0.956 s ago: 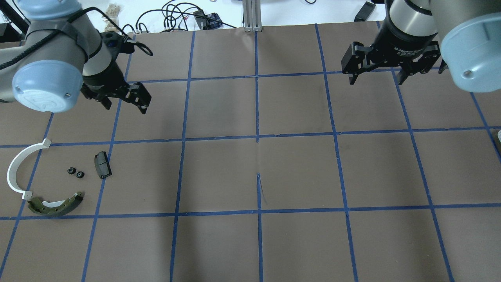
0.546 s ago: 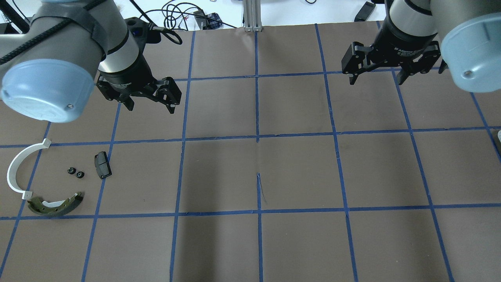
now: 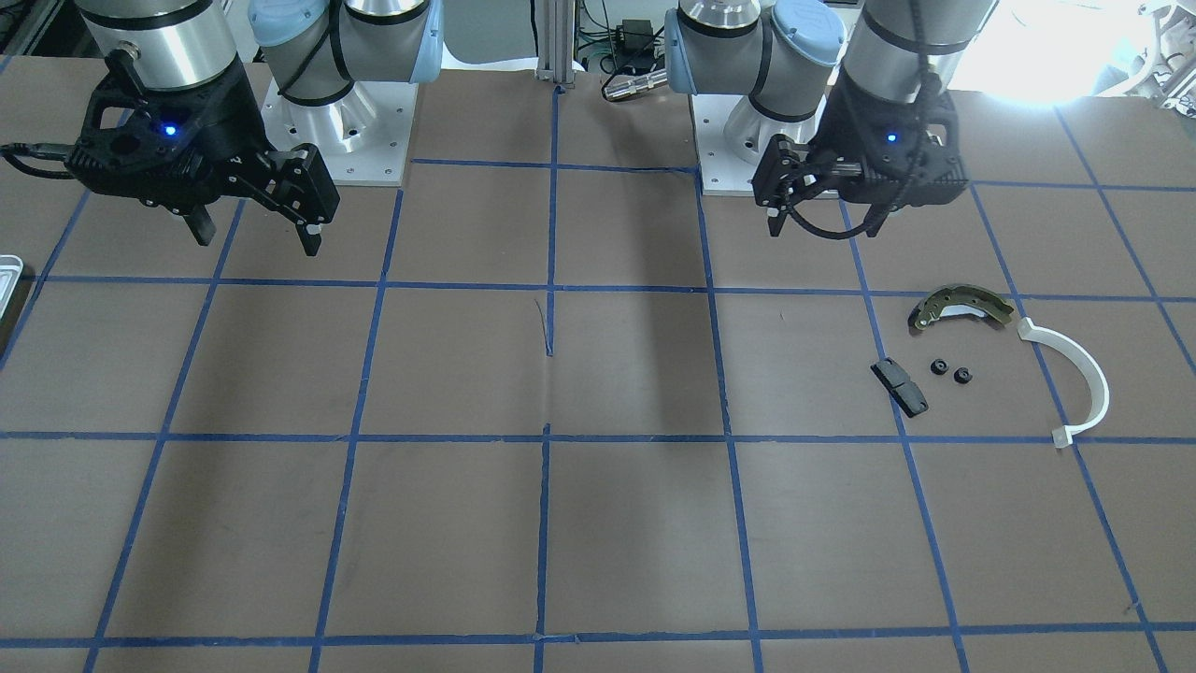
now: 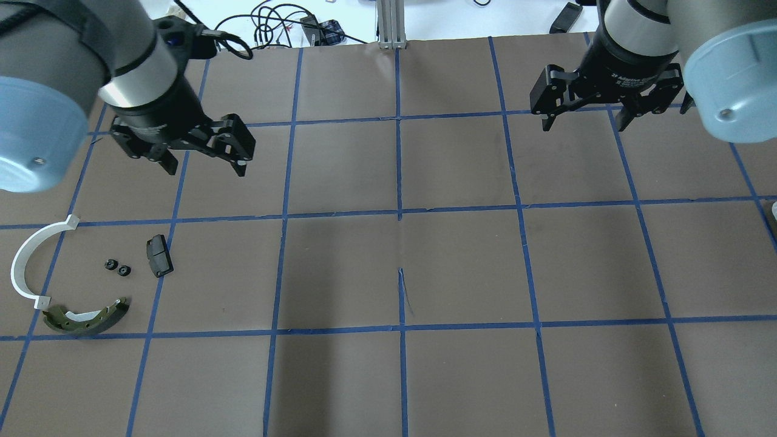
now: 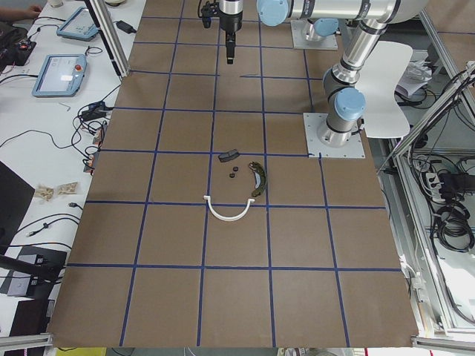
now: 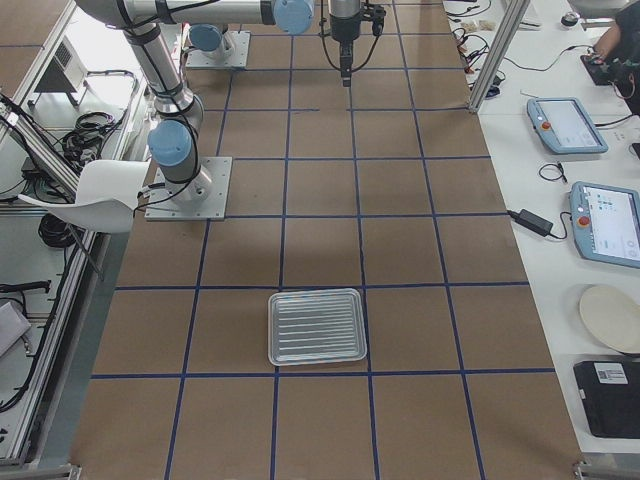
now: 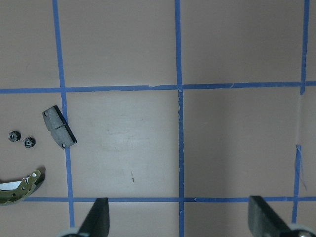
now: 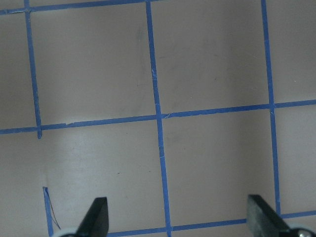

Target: Place bearing gear from tray to pile

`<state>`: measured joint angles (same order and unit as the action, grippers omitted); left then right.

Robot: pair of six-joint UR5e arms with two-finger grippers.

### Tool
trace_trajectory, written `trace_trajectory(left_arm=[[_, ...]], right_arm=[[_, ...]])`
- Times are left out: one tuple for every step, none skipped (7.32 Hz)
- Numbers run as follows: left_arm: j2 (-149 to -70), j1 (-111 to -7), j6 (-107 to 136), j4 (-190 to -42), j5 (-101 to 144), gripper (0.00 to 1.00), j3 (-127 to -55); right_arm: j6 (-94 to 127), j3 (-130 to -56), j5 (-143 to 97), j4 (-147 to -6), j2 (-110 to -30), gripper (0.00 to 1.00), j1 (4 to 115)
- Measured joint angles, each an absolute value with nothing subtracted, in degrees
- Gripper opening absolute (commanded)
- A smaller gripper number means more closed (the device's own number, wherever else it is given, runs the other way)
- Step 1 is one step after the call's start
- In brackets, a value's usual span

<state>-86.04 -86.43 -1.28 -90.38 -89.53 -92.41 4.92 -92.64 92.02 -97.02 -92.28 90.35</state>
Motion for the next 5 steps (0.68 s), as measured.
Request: trace_trajectory(left_arm=[[-86.42,-86.73,-1.51,-92.64,-90.03,1.0,-90.68],[-86.87,-87.43,-1.69,-94.72,-91.72,1.0,-88.99],[-87.14,-88.03,-1.76,-96.34,-92.72,1.0,-87.83],[-87.23,-88.44,-1.81,-97.18,-93.12,1.0,-87.29],[-87.28,-88.65,-1.83,-97.49,-93.18,1.0,-87.1]], right_arm=[[4.92,-92.64,92.02,-97.03,-92.29,1.0,90.35],[4.92,-92.64,92.02,-97.03,-92.28,1.0,90.35],[4.92,-92.64,92.02,-97.03,-92.28,1.0,90.35],[4.92,-92.64,92.02,-97.03,-92.28,1.0,90.35],[4.92,-92.64,92.0,-97.03,-92.29,1.0,90.35]])
